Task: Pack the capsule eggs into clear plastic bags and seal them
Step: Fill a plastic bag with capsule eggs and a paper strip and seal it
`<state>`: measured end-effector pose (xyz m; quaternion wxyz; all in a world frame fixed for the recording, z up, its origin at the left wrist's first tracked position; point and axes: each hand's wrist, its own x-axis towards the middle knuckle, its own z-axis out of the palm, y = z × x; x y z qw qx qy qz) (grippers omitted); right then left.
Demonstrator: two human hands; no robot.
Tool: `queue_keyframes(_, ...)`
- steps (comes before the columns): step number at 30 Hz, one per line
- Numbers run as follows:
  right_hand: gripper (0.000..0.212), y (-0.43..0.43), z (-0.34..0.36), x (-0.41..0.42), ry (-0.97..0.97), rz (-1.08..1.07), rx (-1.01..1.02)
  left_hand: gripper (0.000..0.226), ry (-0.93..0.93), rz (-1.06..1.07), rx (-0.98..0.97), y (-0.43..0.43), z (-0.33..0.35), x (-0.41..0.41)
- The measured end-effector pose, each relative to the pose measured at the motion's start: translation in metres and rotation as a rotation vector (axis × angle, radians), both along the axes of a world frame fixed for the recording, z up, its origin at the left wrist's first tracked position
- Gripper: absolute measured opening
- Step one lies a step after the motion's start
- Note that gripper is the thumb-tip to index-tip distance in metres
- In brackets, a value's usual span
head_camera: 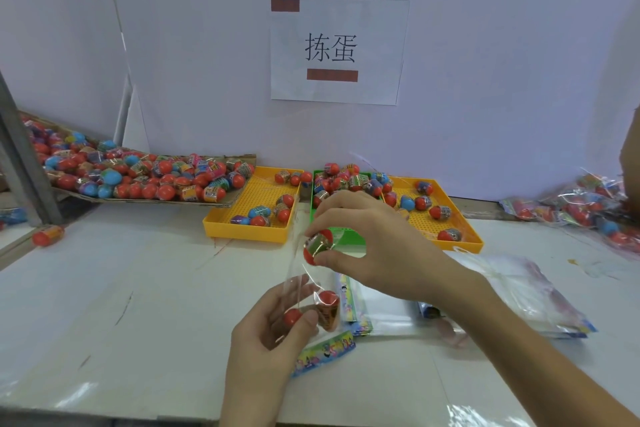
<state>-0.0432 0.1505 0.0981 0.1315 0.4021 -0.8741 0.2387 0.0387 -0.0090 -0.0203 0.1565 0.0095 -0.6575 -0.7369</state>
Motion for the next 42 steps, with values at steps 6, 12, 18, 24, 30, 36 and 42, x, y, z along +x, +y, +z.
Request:
queue_keyframes(6, 0.039, 0.005, 0.002, 0.000, -0.170, 0.041, 0.121, 0.035, -0.007, 0.014, 0.024, 0.001, 0.002, -0.001)
queue_keyframes(12, 0.031, 0.006, 0.004, 0.004, -0.182, 0.027, 0.120, 0.029, 0.017, 0.043, 0.024, 0.005, 0.006, 0.000)
queue_keyframes(18, 0.027, 0.012, 0.013, 0.008, -0.226, 0.049, 0.193, 0.035, -0.005, 0.049, -0.005, 0.007, 0.009, 0.000)
queue_keyframes(24, 0.026, 0.011, 0.015, 0.014, -0.365, 0.159, 0.223, 0.028, 0.012, -0.027, -0.030, 0.006, 0.013, 0.005)
queue_keyframes(30, 0.023, 0.009, 0.011, 0.016, -0.360, 0.167, 0.267, 0.026, 0.032, -0.040, 0.061, 0.002, 0.014, 0.006)
queue_keyframes(36, 0.024, 0.007, 0.006, 0.015, -0.307, 0.149, 0.256, 0.046, 0.031, -0.132, 0.117, -0.004, 0.011, 0.008)
queue_keyframes(42, 0.023, 0.007, -0.001, 0.014, -0.254, 0.139, 0.060, 0.047, -0.032, -0.171, 0.101, -0.002, 0.008, 0.003)
